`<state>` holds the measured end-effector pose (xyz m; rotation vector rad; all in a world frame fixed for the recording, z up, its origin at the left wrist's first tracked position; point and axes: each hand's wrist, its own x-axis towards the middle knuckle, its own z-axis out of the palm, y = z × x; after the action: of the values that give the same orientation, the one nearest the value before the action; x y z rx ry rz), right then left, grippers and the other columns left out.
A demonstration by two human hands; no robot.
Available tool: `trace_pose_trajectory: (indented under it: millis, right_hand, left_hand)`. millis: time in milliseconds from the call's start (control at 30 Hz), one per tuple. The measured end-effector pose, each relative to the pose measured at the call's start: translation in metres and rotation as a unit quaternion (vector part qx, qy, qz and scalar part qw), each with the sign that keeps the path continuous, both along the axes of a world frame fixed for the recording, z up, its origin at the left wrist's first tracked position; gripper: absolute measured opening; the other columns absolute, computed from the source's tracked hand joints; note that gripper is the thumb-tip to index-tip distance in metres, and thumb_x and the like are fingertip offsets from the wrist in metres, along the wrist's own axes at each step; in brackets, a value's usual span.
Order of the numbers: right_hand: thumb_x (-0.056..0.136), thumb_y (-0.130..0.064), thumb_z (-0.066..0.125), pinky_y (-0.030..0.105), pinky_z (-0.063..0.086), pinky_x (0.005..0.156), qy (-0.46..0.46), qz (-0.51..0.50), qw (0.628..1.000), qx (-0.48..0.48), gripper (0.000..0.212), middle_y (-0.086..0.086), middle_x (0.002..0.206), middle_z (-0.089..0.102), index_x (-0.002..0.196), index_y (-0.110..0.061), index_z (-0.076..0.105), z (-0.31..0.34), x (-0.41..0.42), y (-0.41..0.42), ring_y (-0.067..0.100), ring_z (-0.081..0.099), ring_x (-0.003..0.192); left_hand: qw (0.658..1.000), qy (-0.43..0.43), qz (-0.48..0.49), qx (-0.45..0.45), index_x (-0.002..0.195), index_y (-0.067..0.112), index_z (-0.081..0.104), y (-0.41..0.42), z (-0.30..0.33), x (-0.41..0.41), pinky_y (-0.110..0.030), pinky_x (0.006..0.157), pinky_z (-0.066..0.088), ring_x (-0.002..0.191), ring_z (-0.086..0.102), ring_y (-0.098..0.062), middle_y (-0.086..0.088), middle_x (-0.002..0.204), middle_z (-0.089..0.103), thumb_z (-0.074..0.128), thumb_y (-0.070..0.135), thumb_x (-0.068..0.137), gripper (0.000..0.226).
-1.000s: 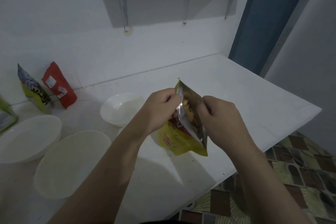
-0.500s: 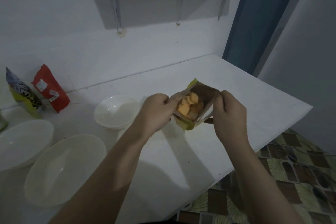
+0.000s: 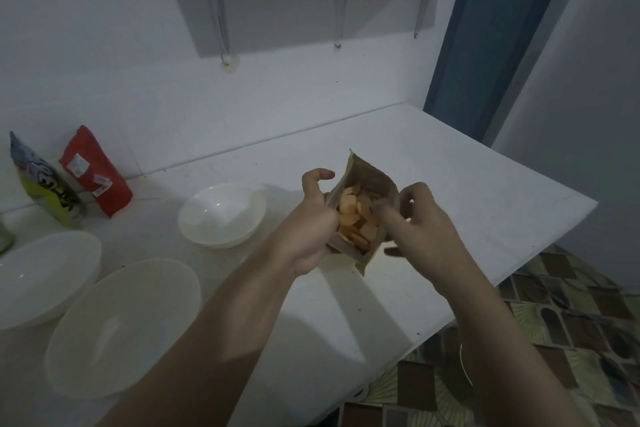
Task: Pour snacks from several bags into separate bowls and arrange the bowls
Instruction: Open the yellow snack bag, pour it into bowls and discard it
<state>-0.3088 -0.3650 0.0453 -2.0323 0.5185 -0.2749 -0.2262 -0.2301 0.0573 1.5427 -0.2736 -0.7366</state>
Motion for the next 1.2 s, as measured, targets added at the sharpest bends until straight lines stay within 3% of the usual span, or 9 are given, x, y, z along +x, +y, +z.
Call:
trace_pose_trajectory:
  millis: [100, 200, 400, 533, 700, 833, 933, 1067, 1200]
  right_hand:
    - [0.098, -0.028, 0.053, 0.043, 0.063, 0.070, 0.081, 0.058, 0.994, 0.039, 0.035, 0.012, 0.092, 0.068, 0.123, -0.023, 0.029, 0.001, -0.004, -0.005, 0.029, 0.073, 0.074]
    - [0.098, -0.022, 0.051, 0.038, 0.063, 0.062, 0.087, 0.017, 0.996, 0.021, 0.037, 0.012, 0.093, 0.067, 0.126, -0.029, 0.028, -0.001, -0.005, -0.009, 0.026, 0.071, 0.066]
    - [0.098, -0.055, 0.036, 0.047, 0.058, 0.079, 0.099, -0.024, 0.976, -0.195, 0.044, 0.000, 0.095, 0.067, 0.132, -0.027, 0.040, 0.006, -0.003, -0.007, 0.025, 0.067, 0.084]
    - [0.104, -0.045, 0.029, 0.044, 0.055, 0.085, 0.063, -0.025, 0.977, -0.201, 0.041, 0.000, 0.098, 0.068, 0.123, -0.028, 0.061, 0.016, 0.006, -0.005, 0.025, 0.065, 0.089]
    - [0.105, -0.036, 0.035, 0.045, 0.059, 0.084, -0.018, -0.038, 0.997, -0.058, 0.036, -0.002, 0.108, 0.067, 0.130, -0.033, 0.060, 0.015, 0.006, -0.001, 0.022, 0.068, 0.091]
    - [0.106, -0.032, 0.035, 0.033, 0.060, 0.082, -0.076, -0.067, 0.994, -0.046, 0.036, -0.004, 0.115, 0.066, 0.134, -0.027, 0.059, 0.019, 0.003, -0.001, 0.015, 0.065, 0.100]
    - [0.106, -0.033, 0.034, 0.022, 0.055, 0.075, -0.107, -0.075, 0.989, -0.069, 0.038, -0.012, 0.107, 0.062, 0.135, -0.029, 0.058, 0.027, -0.003, -0.001, 0.007, 0.061, 0.090]
    - [0.106, -0.035, 0.036, 0.022, 0.051, 0.085, -0.144, -0.090, 0.983, -0.072, 0.035, -0.033, 0.090, 0.052, 0.131, -0.031, 0.060, 0.040, -0.012, -0.002, -0.001, 0.058, 0.086]
    - [0.106, -0.034, 0.036, 0.004, 0.037, 0.068, -0.142, -0.073, 0.983, -0.092, 0.023, -0.037, 0.083, 0.047, 0.115, -0.043, 0.055, 0.050, -0.022, 0.001, -0.011, 0.052, 0.078]
  left_hand:
    - [1.000, -0.010, 0.016, -0.005, 0.128, 0.039, 0.023, 0.001, 0.004, 0.002, -0.045, 0.072, 0.059, 0.097, 0.062, -0.032, -0.015, 0.125, 0.047, 0.041, -0.014, 0.091, 0.067]
    - [1.000, -0.009, 0.005, 0.012, 0.129, 0.039, 0.020, 0.005, 0.006, 0.006, -0.051, 0.078, 0.058, 0.100, 0.065, -0.035, -0.017, 0.130, 0.051, 0.050, -0.001, 0.096, 0.060]
    - [0.996, -0.042, -0.033, 0.068, 0.131, 0.041, 0.025, 0.006, 0.007, 0.003, -0.055, 0.090, 0.053, 0.102, 0.062, -0.032, -0.005, 0.109, 0.058, 0.038, -0.002, 0.096, 0.057]
    - [0.991, -0.087, -0.003, 0.105, 0.141, 0.042, 0.027, 0.002, 0.005, 0.004, -0.053, 0.094, 0.049, 0.110, 0.055, -0.027, -0.001, 0.117, 0.057, 0.032, 0.041, 0.104, 0.037]
    - [0.987, -0.114, 0.025, 0.110, 0.148, 0.040, 0.026, 0.007, -0.003, 0.010, -0.048, 0.106, 0.039, 0.133, 0.043, -0.025, -0.007, 0.142, 0.049, 0.026, 0.052, 0.102, 0.047]
    - [0.997, -0.067, -0.028, 0.034, 0.154, 0.028, 0.019, 0.004, -0.004, 0.008, -0.041, 0.113, 0.026, 0.145, 0.027, -0.023, 0.001, 0.155, 0.034, 0.026, 0.065, 0.095, 0.070]
    - [0.997, 0.006, -0.007, -0.081, 0.148, 0.043, 0.030, 0.004, -0.022, 0.015, -0.059, 0.115, 0.016, 0.144, 0.030, -0.021, 0.008, 0.155, 0.036, 0.027, 0.093, 0.060, 0.101]
    - [0.992, 0.051, 0.104, -0.054, 0.141, 0.020, 0.048, -0.012, -0.049, 0.035, -0.051, 0.112, 0.034, 0.129, 0.047, -0.029, -0.005, 0.142, 0.051, 0.037, 0.061, 0.096, 0.062]
    - [0.982, 0.089, 0.152, -0.071, 0.124, 0.006, 0.063, -0.030, -0.061, 0.055, -0.045, 0.091, 0.055, 0.110, 0.063, -0.033, -0.016, 0.121, 0.066, 0.046, 0.035, 0.102, 0.039]
